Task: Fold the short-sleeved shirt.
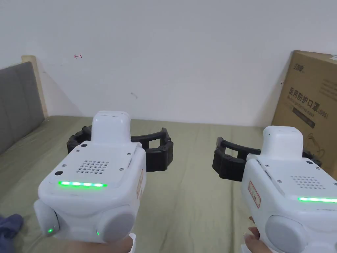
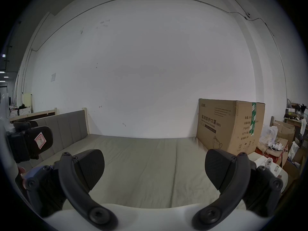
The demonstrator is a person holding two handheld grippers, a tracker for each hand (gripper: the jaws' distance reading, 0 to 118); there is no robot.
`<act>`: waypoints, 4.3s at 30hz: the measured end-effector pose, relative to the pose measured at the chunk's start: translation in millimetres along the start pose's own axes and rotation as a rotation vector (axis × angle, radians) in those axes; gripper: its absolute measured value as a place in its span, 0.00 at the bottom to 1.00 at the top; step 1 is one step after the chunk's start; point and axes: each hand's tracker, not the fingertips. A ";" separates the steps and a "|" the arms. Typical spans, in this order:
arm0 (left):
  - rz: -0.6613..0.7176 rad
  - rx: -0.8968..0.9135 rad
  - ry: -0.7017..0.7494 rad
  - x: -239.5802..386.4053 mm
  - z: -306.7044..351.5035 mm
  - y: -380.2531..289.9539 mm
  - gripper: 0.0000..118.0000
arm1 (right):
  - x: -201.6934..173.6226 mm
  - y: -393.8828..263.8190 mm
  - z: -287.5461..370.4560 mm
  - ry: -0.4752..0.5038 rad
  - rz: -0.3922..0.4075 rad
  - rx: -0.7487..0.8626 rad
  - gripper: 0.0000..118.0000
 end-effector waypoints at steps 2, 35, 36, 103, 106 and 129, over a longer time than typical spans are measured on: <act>0.000 -0.003 0.000 1.3 0.6 -1.0 1.00 | 0.4 -1.2 -0.1 -0.006 0.000 -0.008 1.00; 0.004 -0.010 -0.060 7.1 7.9 -8.9 1.00 | 11.0 -9.8 11.1 -0.044 -0.051 0.035 1.00; 0.002 -0.013 -0.063 7.6 7.5 -8.8 1.00 | 11.4 -9.6 11.1 -0.033 -0.061 0.034 1.00; -0.028 -0.161 0.082 -77.1 16.1 -28.9 0.02 | -43.1 -24.8 -15.8 0.202 -0.007 -0.045 0.00; -0.024 -0.115 0.278 -141.5 53.0 -28.6 0.01 | -102.1 -24.8 -25.8 0.377 -0.016 -0.087 0.00; 0.600 -0.897 0.414 -394.8 4.4 -192.6 0.97 | -147.5 -63.0 -56.4 0.536 0.084 -0.323 0.00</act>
